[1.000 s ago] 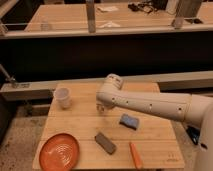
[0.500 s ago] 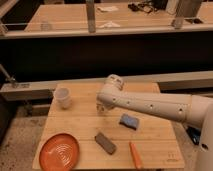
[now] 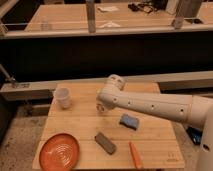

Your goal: Knock the bottle over

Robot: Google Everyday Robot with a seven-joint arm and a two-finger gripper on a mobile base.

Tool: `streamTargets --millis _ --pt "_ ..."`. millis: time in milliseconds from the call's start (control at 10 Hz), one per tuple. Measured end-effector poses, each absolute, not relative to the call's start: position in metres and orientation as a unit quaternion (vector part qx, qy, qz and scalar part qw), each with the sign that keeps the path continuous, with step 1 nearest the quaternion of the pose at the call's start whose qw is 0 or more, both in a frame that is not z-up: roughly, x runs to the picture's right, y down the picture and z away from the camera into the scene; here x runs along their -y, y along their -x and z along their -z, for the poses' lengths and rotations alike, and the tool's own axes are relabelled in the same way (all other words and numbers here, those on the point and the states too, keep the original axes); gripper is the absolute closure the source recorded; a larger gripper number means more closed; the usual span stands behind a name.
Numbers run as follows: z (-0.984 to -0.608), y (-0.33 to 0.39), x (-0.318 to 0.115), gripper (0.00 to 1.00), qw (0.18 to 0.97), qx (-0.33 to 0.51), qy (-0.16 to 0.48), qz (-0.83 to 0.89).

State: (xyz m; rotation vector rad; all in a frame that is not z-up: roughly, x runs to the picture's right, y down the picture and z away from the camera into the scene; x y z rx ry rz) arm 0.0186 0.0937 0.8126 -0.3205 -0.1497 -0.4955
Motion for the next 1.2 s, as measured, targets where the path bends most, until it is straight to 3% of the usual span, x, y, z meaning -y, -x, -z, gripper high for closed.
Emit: streamTargets --millis 1200 --pt "-0.8145 -0.0138 -0.0896 0.86 0.953 0.083 0.147 0.252"
